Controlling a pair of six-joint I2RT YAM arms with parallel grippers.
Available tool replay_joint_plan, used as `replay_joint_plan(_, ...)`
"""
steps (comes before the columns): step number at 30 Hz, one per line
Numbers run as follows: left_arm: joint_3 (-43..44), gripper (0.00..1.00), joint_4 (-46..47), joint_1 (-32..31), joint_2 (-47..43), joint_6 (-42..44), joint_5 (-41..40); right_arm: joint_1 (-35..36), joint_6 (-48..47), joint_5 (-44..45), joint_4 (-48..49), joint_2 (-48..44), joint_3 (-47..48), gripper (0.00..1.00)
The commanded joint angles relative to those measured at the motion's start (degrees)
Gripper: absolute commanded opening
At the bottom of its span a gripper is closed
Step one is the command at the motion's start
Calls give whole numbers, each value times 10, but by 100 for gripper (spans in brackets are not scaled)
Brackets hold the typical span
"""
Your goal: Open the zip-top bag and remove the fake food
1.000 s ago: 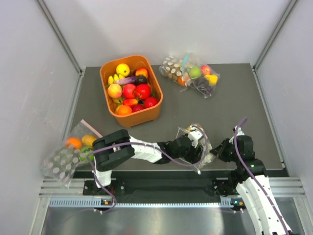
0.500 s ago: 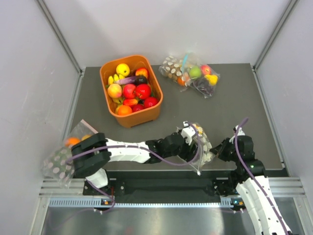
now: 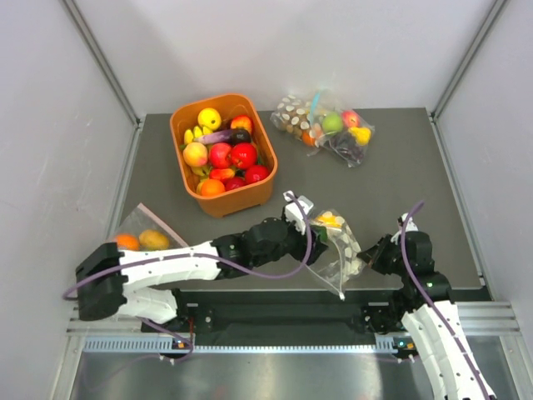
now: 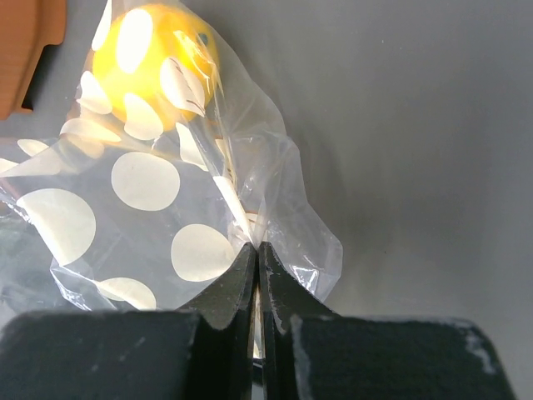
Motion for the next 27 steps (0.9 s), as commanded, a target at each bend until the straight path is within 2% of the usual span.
replay_joint_plan(1,-16,27,-15,7,-79,-3,-36,0,0,2,21,-9,2,0)
replay_joint_plan(7,-16,28,-70,35,-182,19,-102,0,-1,2,16,-14,8,0)
replay_joint_plan(10,-4,30,-101,85,-212,28,-100,0,-4,-1,20,-10,7,0)
replay_joint_plan(12,13,31,-139,163,-216,25,-64,0,-4,-4,23,-6,5,0)
replay_joint_plan(13,19,31,-142,215,-212,25,-46,-1,-3,-5,25,-5,3,0)
replay_joint_plan(15,45,32,-155,258,-203,36,-21,0,-4,-6,29,-2,4,0)
replay_joint_plan(18,98,32,-181,313,-164,84,-54,0,-5,-8,31,-1,3,0)
replay_joint_plan(19,111,33,-187,350,-139,97,-50,0,-5,-8,32,0,2,0)
replay_joint_plan(22,149,32,-200,408,-85,105,-11,0,-6,-10,36,3,0,0)
replay_joint_plan(27,132,33,-182,414,-45,123,-36,0,-2,-10,42,0,-6,0)
